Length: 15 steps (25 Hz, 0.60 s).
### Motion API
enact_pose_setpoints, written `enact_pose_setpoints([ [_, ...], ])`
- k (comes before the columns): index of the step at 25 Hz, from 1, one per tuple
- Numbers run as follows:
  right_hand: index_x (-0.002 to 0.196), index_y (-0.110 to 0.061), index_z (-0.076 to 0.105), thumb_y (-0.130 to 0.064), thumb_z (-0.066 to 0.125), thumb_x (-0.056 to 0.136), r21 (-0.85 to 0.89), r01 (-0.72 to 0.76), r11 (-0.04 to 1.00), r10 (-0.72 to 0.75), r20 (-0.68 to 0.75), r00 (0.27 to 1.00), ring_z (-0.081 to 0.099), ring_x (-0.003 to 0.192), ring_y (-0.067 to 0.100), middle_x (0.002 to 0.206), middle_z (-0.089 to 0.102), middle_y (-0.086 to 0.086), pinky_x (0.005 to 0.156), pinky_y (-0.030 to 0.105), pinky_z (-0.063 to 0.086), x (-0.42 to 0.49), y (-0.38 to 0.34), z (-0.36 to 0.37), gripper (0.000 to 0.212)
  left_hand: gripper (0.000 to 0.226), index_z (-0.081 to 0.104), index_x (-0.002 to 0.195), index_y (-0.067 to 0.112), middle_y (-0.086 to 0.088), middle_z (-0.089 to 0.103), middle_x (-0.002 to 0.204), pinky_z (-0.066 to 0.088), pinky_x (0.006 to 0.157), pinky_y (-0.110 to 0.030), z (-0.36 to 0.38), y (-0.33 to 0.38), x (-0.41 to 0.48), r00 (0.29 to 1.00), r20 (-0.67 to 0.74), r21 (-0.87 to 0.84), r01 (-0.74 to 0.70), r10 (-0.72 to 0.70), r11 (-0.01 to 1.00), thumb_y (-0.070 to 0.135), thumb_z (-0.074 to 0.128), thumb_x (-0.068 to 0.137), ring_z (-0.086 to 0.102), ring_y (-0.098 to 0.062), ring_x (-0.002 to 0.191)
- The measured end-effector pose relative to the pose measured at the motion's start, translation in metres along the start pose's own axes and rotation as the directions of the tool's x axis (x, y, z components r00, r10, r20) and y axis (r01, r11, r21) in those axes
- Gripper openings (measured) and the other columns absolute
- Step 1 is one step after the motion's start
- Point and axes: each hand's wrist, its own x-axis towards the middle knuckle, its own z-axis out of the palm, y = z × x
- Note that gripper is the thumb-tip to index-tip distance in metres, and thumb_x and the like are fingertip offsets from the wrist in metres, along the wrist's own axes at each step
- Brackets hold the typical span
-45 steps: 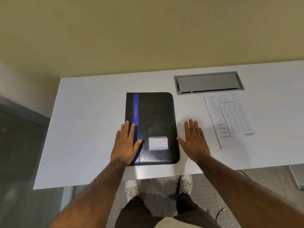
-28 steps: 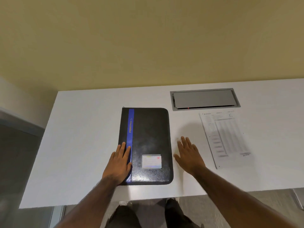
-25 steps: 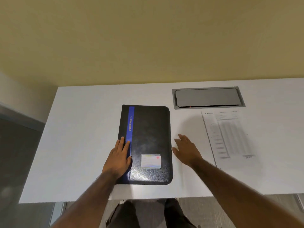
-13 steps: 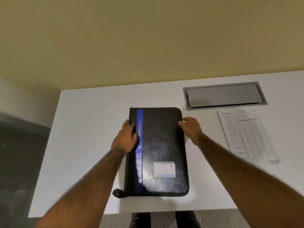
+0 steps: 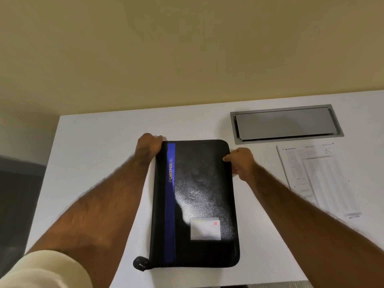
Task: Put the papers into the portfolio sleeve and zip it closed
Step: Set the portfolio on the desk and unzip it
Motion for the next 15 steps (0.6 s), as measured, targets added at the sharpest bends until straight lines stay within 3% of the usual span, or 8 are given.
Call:
enact_pose_setpoints([
  [4,0.085,-0.004,0.061,0.000,0.072,0.086,-0.018,-0.017,1.000,0.017,-0.030,0.999,0.065,0.091,0.033,0.099,0.064,0.013,0.077,0.040,0.057,0.007,-0.001,0.000,0.012,0.034,0.065,0.104,-0.004,-0.021,0.068,0.112,0.052,0.088,-0.036,-0.004,0.013,0.016,0.996,0.084,0.127,0.018,-0.029,0.992,0.028,0.064,0.091,0.065,-0.038,0.110],
  [7,0.079,-0.004,0.059,0.002,0.072,0.085,-0.022,-0.019,1.000,0.018,-0.039,0.999,0.066,0.089,0.035,0.097,0.065,0.016,0.082,0.044,0.059,0.011,-0.003,-0.002,0.016,0.035,0.064,0.115,-0.003,-0.021,0.066,0.122,0.054,0.096,-0.041,-0.004,0.026,0.023,0.992,0.116,0.309,0.019,-0.058,0.951,0.020,0.066,0.089,0.064,-0.037,0.113],
  [9,0.086,0.000,0.061,0.003,0.072,0.084,-0.024,-0.024,0.999,0.023,-0.041,0.999,0.067,0.090,0.036,0.097,0.067,0.020,0.086,0.050,0.059,0.014,-0.003,-0.003,0.012,0.039,0.061,0.122,-0.002,-0.020,0.063,0.129,0.052,0.098,-0.042,-0.004,0.034,0.025,0.992,0.104,0.400,0.020,-0.067,0.916,0.018,0.066,0.089,0.061,-0.038,0.118],
  [15,0.077,-0.006,0.056,0.005,0.072,0.082,-0.008,-0.037,0.999,0.037,-0.052,0.998,0.064,0.079,0.030,0.086,0.063,0.014,0.084,0.051,0.058,0.019,-0.002,-0.001,0.021,0.053,0.065,0.117,0.003,-0.020,0.066,0.118,0.052,0.102,-0.042,-0.002,0.052,0.029,0.962,0.264,0.493,-0.067,-0.076,0.867,0.041,0.075,0.083,0.064,-0.036,0.112],
])
